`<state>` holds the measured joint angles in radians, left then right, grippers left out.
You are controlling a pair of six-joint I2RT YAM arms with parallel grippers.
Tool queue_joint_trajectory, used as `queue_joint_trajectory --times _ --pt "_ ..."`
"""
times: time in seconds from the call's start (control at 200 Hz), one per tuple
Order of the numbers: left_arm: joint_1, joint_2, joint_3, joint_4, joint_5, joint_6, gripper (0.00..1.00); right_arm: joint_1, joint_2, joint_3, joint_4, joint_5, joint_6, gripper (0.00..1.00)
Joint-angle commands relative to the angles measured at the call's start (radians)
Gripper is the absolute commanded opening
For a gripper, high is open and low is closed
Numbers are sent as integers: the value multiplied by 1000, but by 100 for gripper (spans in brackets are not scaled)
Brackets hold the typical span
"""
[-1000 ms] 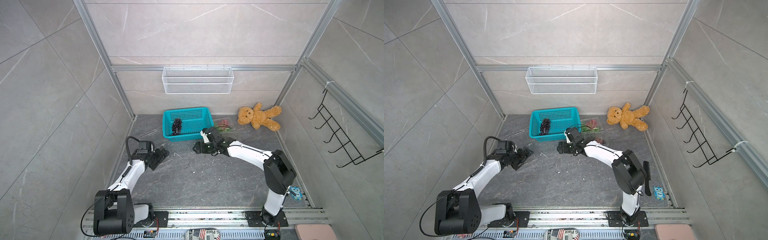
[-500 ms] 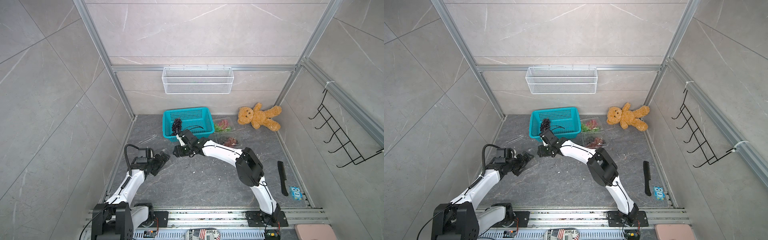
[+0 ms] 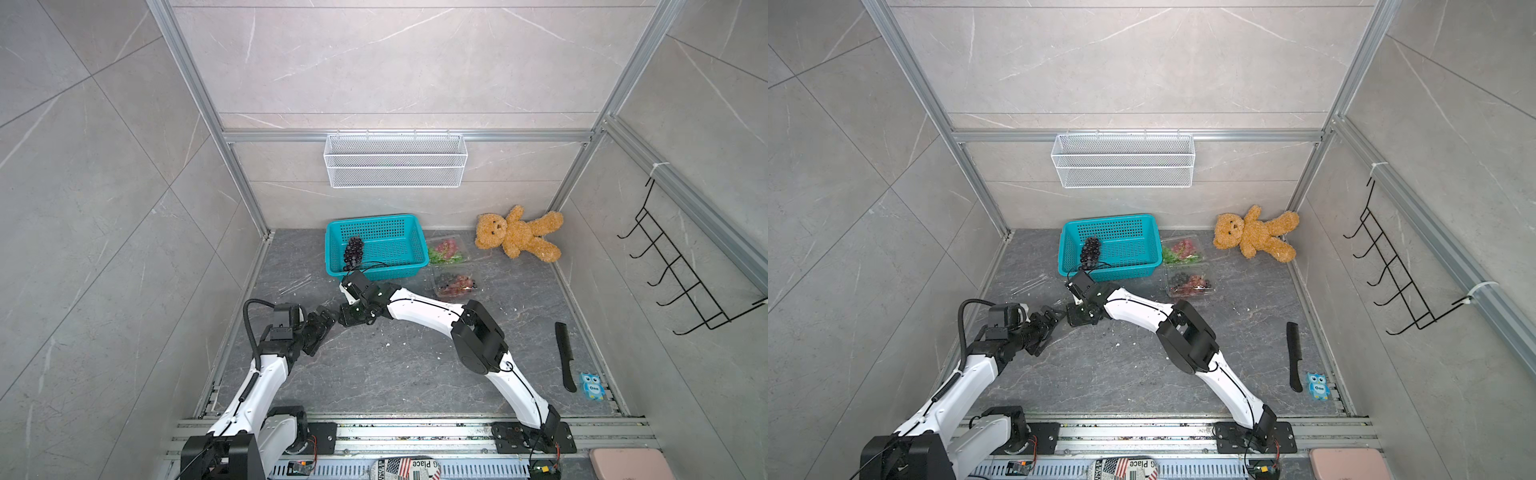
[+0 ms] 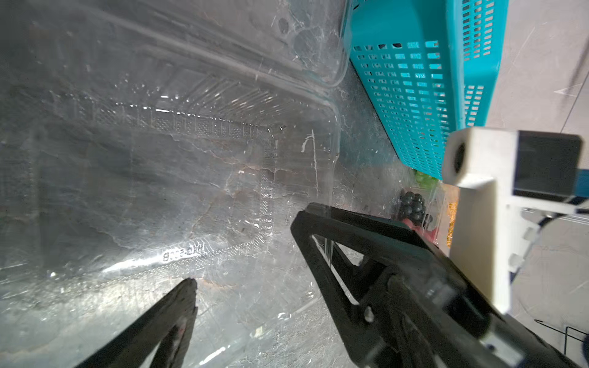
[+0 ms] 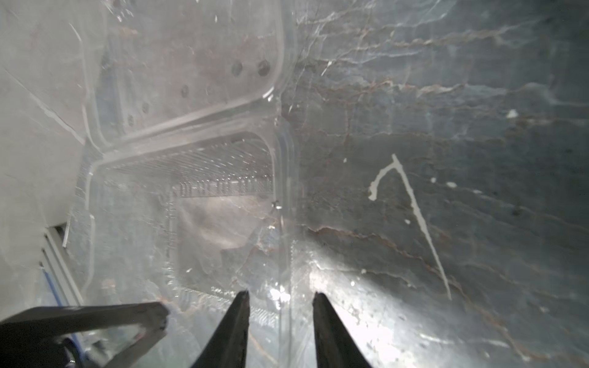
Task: Pack grapes into containers
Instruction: Pick up the packing box from the center of the board.
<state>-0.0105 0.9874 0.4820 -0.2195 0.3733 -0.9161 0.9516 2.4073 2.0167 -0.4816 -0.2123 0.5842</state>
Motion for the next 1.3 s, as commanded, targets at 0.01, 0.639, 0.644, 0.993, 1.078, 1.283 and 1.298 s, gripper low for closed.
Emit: queue_joint_trajectory --times 0.01,0.639,0.644,0.993,1.078,1.283,1.298 --pt "4 -24 15 7 15 -10 96 6 32 51 -50 7 -6 25" --pt "24 -133 347 -247 -2 3 98 24 -241 -173 -40 65 -182 1" --pt "24 -133 351 -249 -2 4 98 25 -246 -176 -39 67 -183 1" --pt "23 -51 546 -185 112 -18 99 -15 -451 -285 -88 174 -227 0" --pt "21 -16 619 -209 127 5 99 -56 -522 -332 -83 179 -227 0" --pt "-57 73 685 -171 133 16 99 -232 -759 -553 -72 206 -209 0" --pt "-77 82 688 -166 123 18 99 -254 -776 -574 -72 205 -206 0"
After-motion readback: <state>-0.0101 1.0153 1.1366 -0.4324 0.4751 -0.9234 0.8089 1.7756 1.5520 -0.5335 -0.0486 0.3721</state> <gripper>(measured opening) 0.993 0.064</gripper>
